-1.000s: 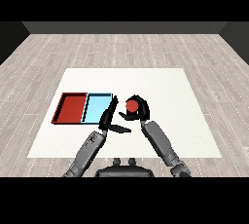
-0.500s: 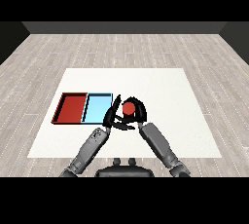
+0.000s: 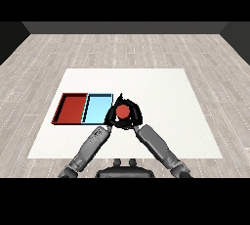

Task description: Pick the red can and put it in the red box

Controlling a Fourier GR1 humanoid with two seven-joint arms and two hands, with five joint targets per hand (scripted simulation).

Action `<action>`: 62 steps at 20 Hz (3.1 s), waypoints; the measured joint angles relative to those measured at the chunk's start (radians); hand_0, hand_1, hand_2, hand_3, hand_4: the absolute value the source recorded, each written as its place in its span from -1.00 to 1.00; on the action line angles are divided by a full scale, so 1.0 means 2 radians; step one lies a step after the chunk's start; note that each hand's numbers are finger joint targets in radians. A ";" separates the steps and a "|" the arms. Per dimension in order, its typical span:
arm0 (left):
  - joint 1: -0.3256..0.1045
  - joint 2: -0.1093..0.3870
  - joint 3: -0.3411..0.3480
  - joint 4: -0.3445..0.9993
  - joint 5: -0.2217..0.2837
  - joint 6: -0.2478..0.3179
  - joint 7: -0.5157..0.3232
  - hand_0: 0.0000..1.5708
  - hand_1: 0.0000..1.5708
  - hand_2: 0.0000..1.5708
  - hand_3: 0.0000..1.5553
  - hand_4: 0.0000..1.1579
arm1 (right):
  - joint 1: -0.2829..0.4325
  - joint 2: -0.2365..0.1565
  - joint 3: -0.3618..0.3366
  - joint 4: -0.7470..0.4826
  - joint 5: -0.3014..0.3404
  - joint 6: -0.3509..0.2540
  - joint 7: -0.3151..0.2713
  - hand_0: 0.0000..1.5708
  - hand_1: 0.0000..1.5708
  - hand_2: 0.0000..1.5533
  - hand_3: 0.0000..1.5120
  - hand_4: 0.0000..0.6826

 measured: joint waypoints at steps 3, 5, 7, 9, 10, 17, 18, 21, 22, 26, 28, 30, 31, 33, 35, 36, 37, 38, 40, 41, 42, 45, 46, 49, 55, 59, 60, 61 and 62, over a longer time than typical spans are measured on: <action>-0.005 0.004 -0.013 0.001 0.008 0.011 0.000 -1.00 -1.00 -1.00 -1.00 -1.00 | 0.000 -0.003 0.004 -0.005 -0.005 -0.005 -0.002 0.84 0.84 0.86 0.85 0.62; 0.003 0.003 -0.012 -0.007 0.004 0.012 0.004 -1.00 -1.00 -1.00 -1.00 -1.00 | -0.007 -0.002 0.005 0.008 -0.017 0.000 -0.013 0.86 0.86 0.87 0.85 0.53; -0.003 0.005 -0.020 -0.012 0.005 0.033 0.011 -1.00 -1.00 -1.00 -1.00 -0.26 | -0.008 -0.003 0.008 -0.001 -0.013 -0.011 -0.005 0.89 0.89 0.88 0.86 0.48; -0.011 0.007 -0.021 -0.010 -0.005 0.052 0.021 -0.07 -0.07 -0.03 -0.68 0.18 | -0.015 -0.005 0.006 0.005 -0.018 -0.010 -0.010 0.93 0.93 0.89 0.86 0.51; -0.014 0.007 -0.026 0.001 -0.001 0.061 0.010 0.15 0.15 0.22 -0.12 0.31 | -0.013 -0.005 0.007 0.012 -0.022 -0.009 -0.020 0.95 0.95 0.89 0.86 0.53; -0.020 0.009 -0.030 -0.001 0.008 0.083 0.024 1.00 1.00 0.96 0.86 0.72 | -0.018 -0.006 0.003 0.015 -0.031 -0.002 -0.022 0.87 0.87 0.85 0.84 0.64; -0.015 0.011 -0.035 -0.006 0.005 0.094 0.024 1.00 1.00 0.92 0.79 0.64 | -0.017 -0.008 0.007 0.012 -0.031 -0.006 -0.021 0.87 0.87 0.85 0.84 0.64; -0.019 0.014 -0.040 -0.004 0.002 0.108 0.020 1.00 1.00 0.88 0.75 0.48 | -0.014 -0.011 0.011 -0.002 -0.027 -0.009 -0.015 0.90 0.90 0.85 0.84 0.64; -0.018 0.013 -0.038 -0.003 -0.004 0.109 0.023 1.00 1.00 0.90 0.75 0.49 | -0.013 -0.009 0.011 0.002 -0.030 -0.007 -0.021 0.93 0.93 0.87 0.84 0.61; -0.018 0.012 -0.038 -0.004 -0.008 0.117 0.022 1.00 1.00 0.92 0.81 0.50 | -0.010 -0.008 0.006 -0.005 -0.025 -0.001 -0.016 0.94 0.94 0.88 0.85 0.59; -0.027 0.009 -0.034 0.001 -0.004 0.113 0.016 1.00 1.00 0.94 0.83 0.51 | -0.006 -0.008 -0.002 -0.016 -0.017 0.003 -0.005 0.93 0.93 0.88 0.85 0.60; -0.030 0.012 -0.036 0.001 0.005 0.123 0.015 1.00 1.00 0.95 0.83 0.57 | -0.015 -0.009 0.002 -0.010 -0.022 -0.004 -0.009 0.92 0.92 0.88 0.85 0.60; -0.031 0.010 -0.039 0.001 0.004 0.129 0.017 1.00 1.00 0.95 0.83 0.60 | -0.013 -0.010 -0.006 -0.010 -0.023 0.008 -0.010 0.89 0.89 0.87 0.85 0.60; -0.025 0.010 -0.038 0.000 0.009 0.131 0.005 1.00 1.00 0.97 0.89 0.77 | -0.016 -0.008 -0.005 -0.006 -0.026 0.010 -0.010 0.79 0.79 0.81 0.81 0.38; -0.027 0.010 -0.039 0.008 0.021 0.133 -0.007 1.00 1.00 1.00 0.92 0.97 | -0.018 -0.007 -0.002 0.000 -0.043 0.017 -0.017 -0.03 -0.03 -0.21 -1.00 -1.00; -0.028 0.011 -0.038 0.008 0.022 0.134 -0.006 1.00 1.00 1.00 0.92 0.97 | -0.024 -0.007 -0.002 0.004 -0.047 0.017 -0.017 -1.00 -1.00 -1.00 -1.00 -1.00; -0.028 0.012 -0.038 0.007 0.022 0.134 -0.006 1.00 1.00 1.00 0.92 0.97 | -0.022 -0.007 -0.003 0.000 -0.043 0.022 -0.016 -1.00 -1.00 -1.00 -1.00 -1.00; -0.029 0.011 -0.038 0.006 0.023 0.135 -0.006 1.00 1.00 1.00 0.92 0.97 | -0.019 -0.007 -0.004 -0.004 -0.039 0.026 -0.016 -1.00 -1.00 -1.00 -1.00 -1.00; -0.029 0.011 -0.039 0.004 0.024 0.136 -0.006 1.00 1.00 1.00 0.92 0.97 | -0.015 -0.007 -0.007 -0.010 -0.033 0.032 -0.014 -1.00 -1.00 -1.00 -1.00 -1.00; -0.029 0.011 -0.039 0.001 0.022 0.138 -0.003 1.00 1.00 1.00 0.92 0.97 | -0.013 -0.006 -0.008 -0.013 -0.031 0.034 -0.013 -1.00 -1.00 -1.00 -1.00 -1.00; -0.023 0.011 -0.041 -0.007 0.017 0.143 -0.002 1.00 1.00 1.00 0.92 0.98 | -0.014 -0.006 -0.006 -0.015 -0.031 0.030 -0.013 -1.00 -1.00 -1.00 -1.00 -1.00; -0.031 0.011 -0.041 -0.007 0.013 0.152 0.014 1.00 1.00 1.00 0.91 0.98 | -0.017 -0.006 -0.010 -0.013 -0.024 0.032 -0.019 -1.00 -1.00 -1.00 -1.00 -1.00; -0.028 0.011 -0.041 -0.012 0.006 0.152 0.021 1.00 1.00 1.00 0.91 0.99 | -0.014 -0.005 -0.012 -0.017 -0.018 0.035 -0.018 -1.00 -1.00 -1.00 -1.00 -1.00; -0.023 0.006 -0.040 -0.010 0.003 0.143 0.015 1.00 1.00 1.00 0.91 0.99 | -0.014 -0.004 -0.022 -0.017 -0.002 0.039 -0.012 -1.00 -1.00 -1.00 -1.00 -1.00; -0.012 -0.003 -0.047 -0.005 0.004 0.134 0.013 1.00 1.00 1.00 0.92 0.97 | -0.001 -0.021 -0.051 -0.069 0.026 0.034 0.016 -1.00 -1.00 -1.00 -1.00 -1.00; 0.005 -0.002 -0.035 0.005 0.012 0.124 -0.005 1.00 1.00 1.00 0.90 0.93 | -0.012 -0.040 -0.089 -0.120 0.022 0.040 0.039 -1.00 -1.00 -1.00 -1.00 -1.00; 0.011 0.004 -0.033 -0.004 0.010 0.124 0.000 1.00 1.00 0.99 0.87 0.93 | -0.008 -0.048 -0.097 -0.139 0.024 0.037 0.047 -1.00 -1.00 -1.00 -1.00 -1.00; 0.011 0.005 -0.027 -0.003 0.010 0.123 -0.002 1.00 1.00 0.98 0.87 0.93 | -0.003 -0.059 -0.106 -0.159 0.025 0.035 0.058 -1.00 -1.00 -1.00 -1.00 -1.00; 0.008 0.007 -0.021 -0.003 0.008 0.122 -0.001 1.00 1.00 0.98 0.88 0.94 | 0.007 -0.066 -0.111 -0.177 0.026 0.035 0.061 -1.00 -1.00 -1.00 -1.00 -1.00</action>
